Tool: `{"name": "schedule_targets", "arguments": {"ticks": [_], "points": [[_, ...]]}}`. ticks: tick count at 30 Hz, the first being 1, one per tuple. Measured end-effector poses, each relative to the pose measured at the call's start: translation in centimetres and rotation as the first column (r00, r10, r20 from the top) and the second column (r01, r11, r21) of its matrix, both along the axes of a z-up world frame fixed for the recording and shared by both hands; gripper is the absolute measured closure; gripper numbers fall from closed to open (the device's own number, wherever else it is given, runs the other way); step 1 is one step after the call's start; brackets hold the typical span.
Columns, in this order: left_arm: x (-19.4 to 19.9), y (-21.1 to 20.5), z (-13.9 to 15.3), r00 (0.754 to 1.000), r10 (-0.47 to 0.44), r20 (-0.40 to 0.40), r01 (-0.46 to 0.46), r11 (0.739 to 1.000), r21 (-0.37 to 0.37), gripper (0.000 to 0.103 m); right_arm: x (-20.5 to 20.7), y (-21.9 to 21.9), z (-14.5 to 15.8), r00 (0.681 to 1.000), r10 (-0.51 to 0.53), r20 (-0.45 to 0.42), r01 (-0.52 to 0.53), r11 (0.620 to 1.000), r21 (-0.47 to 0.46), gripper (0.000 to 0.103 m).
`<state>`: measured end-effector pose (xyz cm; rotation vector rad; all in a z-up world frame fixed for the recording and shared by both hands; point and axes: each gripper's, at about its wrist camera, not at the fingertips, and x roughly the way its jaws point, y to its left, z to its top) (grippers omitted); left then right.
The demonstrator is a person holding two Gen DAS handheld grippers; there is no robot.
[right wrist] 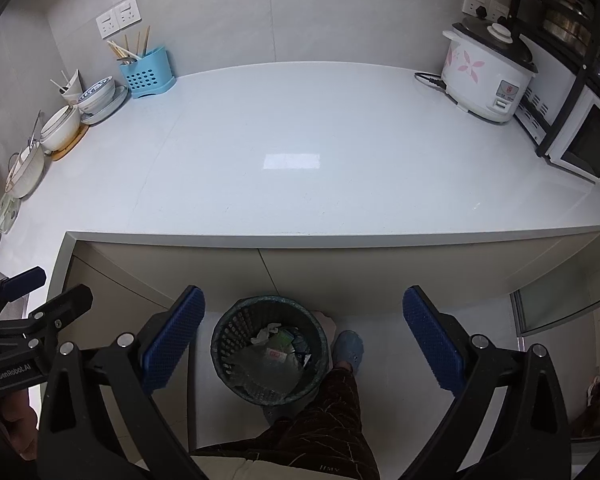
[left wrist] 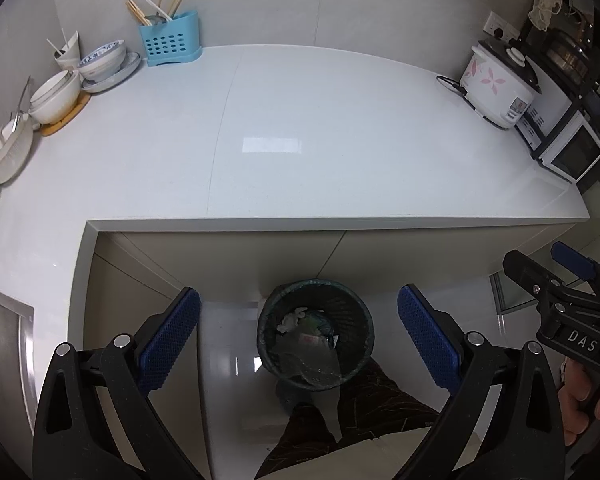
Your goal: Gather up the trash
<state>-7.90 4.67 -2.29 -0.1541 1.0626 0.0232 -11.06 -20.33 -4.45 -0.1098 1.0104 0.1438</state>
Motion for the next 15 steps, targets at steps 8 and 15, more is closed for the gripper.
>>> {"name": "schedule_targets", "arguments": {"ticks": [8,15], "points": [[-0.07,0.1,0.37,1.0,0.006,0.005,-0.006,1.0,-0.001,0.006,0.15,0.13,0.12,1.0,0.014,-0.007,-0.014,1.0,0.016,0.008],[0.02,0.28,0.46,1.0,0.016,0.002,-0.016,1.0,0.002,0.006,0.32,0.15,-0.06,0.999,0.036,-0.02,-0.035,0.999,0.038,0.008]]}}
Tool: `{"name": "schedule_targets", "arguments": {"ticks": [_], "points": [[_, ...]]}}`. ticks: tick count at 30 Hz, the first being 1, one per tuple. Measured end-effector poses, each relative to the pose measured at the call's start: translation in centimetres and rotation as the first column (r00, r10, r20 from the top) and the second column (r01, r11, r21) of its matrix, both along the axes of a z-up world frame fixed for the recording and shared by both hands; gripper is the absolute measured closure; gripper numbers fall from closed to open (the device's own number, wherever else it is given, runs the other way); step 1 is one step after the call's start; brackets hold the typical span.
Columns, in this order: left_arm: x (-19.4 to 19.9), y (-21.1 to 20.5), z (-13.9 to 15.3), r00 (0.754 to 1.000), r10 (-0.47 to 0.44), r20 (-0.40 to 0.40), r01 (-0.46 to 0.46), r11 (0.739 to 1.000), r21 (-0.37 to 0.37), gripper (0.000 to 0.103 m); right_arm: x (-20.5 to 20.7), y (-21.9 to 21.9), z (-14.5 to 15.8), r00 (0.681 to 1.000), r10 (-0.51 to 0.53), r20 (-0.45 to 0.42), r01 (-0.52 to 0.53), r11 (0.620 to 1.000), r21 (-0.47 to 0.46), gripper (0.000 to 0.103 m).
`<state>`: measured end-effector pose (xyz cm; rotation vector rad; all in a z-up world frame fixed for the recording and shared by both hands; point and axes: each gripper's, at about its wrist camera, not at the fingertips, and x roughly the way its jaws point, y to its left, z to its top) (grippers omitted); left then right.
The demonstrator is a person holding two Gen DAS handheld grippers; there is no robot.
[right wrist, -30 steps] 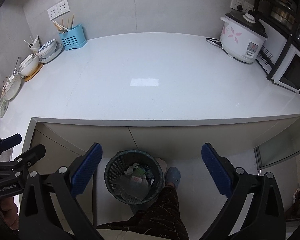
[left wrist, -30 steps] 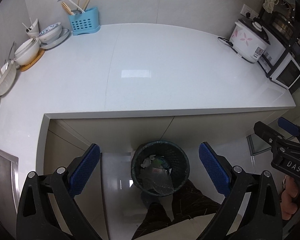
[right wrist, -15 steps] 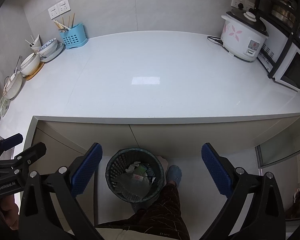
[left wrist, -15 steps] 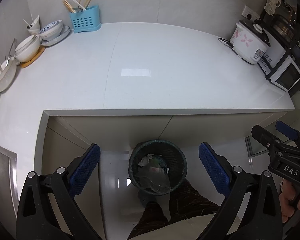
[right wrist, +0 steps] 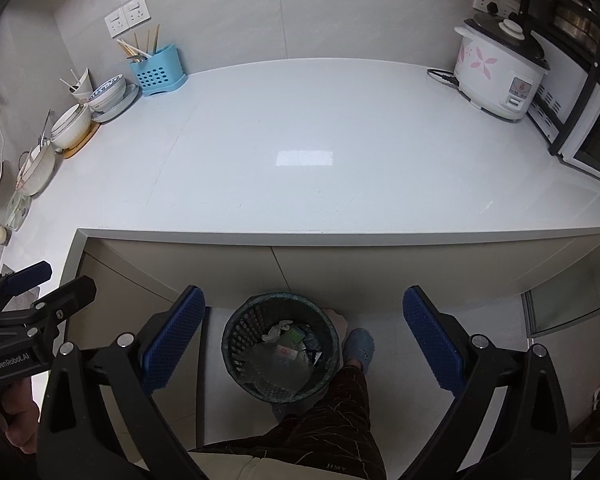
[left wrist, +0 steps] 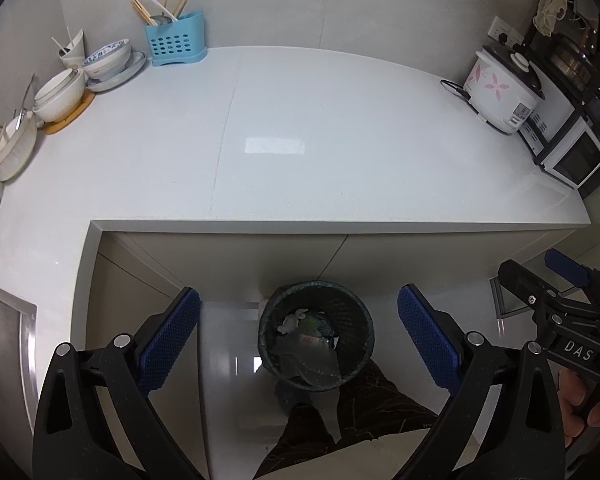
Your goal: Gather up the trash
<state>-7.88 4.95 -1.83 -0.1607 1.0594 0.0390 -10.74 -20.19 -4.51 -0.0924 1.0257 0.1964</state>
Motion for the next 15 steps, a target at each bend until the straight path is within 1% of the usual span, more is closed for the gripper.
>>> {"name": "schedule_targets", "arguments": {"ticks": [6,15], "points": [[0.18,-0.07,-0.04,1.0,0.0,-0.006,0.0,1.0,0.004,0.006,0.21,-0.2,-0.08,1.0,0.01,-0.003,-0.01,1.0,0.015,0.008],[0.5,0.16,0.01,1.0,0.006,-0.011,-0.006,1.0,0.009,0.006,0.33,-0.04,-0.1,1.0,0.02,0.002,-0.02,1.0,0.01,0.008]]}}
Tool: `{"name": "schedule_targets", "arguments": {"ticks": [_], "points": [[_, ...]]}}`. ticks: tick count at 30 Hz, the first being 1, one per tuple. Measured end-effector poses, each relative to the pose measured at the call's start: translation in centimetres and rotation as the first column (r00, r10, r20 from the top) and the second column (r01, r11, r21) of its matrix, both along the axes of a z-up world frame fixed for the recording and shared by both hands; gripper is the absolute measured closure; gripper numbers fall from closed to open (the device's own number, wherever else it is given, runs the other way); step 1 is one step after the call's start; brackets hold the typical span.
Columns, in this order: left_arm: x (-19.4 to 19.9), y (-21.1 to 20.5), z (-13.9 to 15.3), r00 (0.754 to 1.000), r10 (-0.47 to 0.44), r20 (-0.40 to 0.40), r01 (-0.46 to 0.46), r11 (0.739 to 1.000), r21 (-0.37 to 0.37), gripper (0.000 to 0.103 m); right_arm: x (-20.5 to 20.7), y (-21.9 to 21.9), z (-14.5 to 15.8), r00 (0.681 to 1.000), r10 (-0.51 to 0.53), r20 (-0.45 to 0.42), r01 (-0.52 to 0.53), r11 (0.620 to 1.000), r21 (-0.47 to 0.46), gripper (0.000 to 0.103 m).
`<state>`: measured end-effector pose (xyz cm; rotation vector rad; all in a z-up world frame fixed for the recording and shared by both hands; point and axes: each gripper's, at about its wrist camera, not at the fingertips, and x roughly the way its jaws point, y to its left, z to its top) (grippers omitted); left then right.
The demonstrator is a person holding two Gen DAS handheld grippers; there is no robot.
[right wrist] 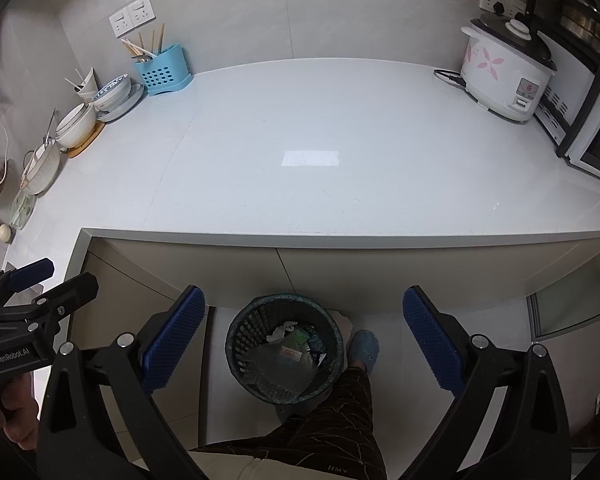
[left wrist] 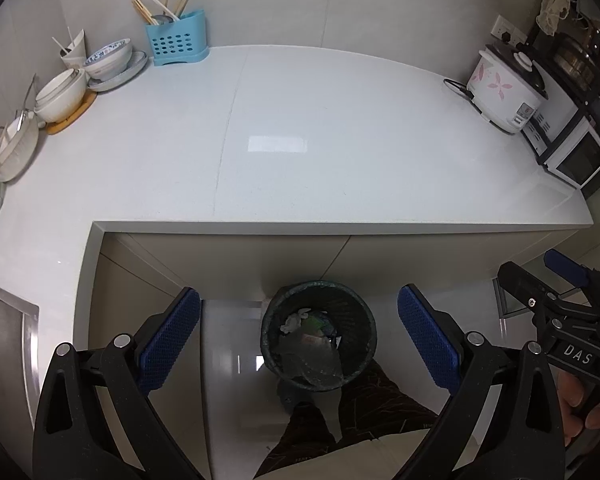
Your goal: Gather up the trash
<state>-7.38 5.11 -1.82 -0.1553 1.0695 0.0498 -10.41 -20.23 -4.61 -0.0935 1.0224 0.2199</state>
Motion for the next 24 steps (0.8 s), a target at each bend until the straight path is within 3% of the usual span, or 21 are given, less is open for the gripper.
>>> {"name": "schedule_targets", "arguments": {"ticks": [24], "points": [[-0.18,-0.22,0.22,1.0,0.005,0.008,-0.005,1.0,0.013,0.006,-0.05,0.43,0.27,1.0,0.008,0.017,-0.008,1.0,-0.025,0.008]]}}
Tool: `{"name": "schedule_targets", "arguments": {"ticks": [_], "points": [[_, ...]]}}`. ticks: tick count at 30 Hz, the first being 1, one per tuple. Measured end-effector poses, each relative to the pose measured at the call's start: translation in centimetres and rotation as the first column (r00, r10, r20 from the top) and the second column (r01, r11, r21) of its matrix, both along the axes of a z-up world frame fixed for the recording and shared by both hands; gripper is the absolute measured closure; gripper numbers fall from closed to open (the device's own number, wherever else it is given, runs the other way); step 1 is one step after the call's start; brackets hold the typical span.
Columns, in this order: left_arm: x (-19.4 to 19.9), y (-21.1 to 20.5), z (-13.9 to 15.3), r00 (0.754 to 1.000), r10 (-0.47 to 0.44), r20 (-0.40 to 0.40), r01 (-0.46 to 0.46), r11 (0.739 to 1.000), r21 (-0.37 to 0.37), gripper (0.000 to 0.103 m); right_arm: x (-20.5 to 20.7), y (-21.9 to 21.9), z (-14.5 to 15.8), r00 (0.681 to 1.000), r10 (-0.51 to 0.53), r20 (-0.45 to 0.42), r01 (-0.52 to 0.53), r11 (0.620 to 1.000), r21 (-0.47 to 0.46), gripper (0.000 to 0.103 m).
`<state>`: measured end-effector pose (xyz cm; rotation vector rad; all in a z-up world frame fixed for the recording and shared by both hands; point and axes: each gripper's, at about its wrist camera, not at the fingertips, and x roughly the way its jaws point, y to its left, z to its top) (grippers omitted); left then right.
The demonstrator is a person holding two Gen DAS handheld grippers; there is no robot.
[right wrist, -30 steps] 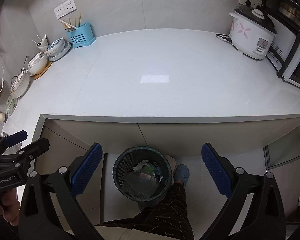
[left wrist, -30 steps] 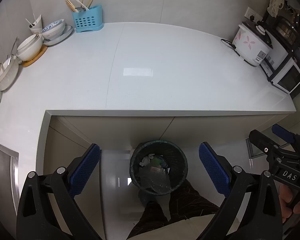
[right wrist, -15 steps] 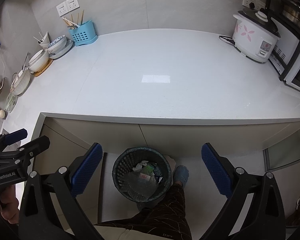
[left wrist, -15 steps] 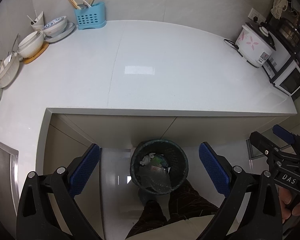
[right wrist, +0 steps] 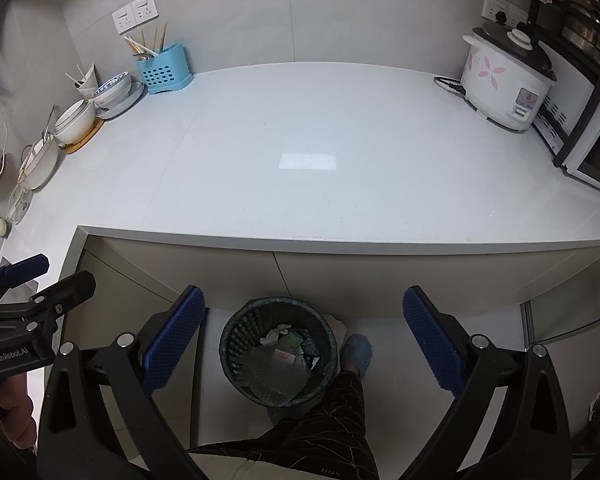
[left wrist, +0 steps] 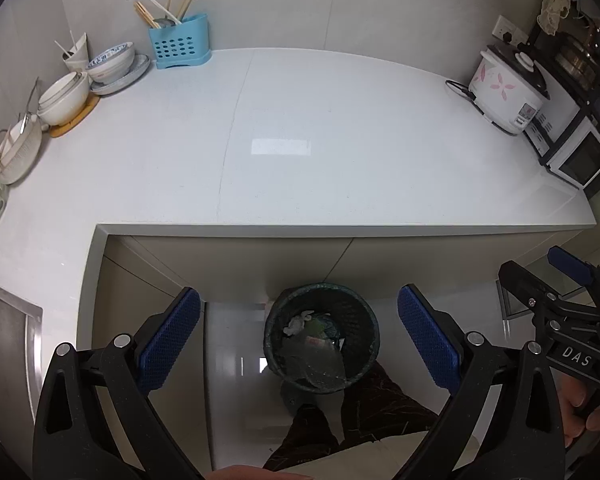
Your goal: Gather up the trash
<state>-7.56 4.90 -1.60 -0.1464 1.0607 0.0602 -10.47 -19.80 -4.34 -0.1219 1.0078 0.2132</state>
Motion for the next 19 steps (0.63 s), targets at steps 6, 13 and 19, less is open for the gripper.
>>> {"name": "schedule_targets", "arguments": {"ticks": [6,13,19], "points": [[-0.04,-0.28,0.02,1.0,-0.013,0.003,0.013,1.0,0.004,0.006,-0.08,-0.14,0.09,1.0,0.002,0.0,-0.002,1.0,-0.003,0.008],[-0.01,-0.48,-0.12,1.0,-0.031,-0.003,0.031,0.999,-0.021,0.006,-0.07,-0.34,0.08,1.0,0.002,0.001,-0.002,1.0,-0.003,0.008],[0.0,-0.7,-0.29,1.0,-0.026,-0.007,0.026,0.999,-0.039,0.006,-0.06,-0.6,-0.01,1.0,-0.002,-0.003,0.002,1.0,0.002,0.008]]}}
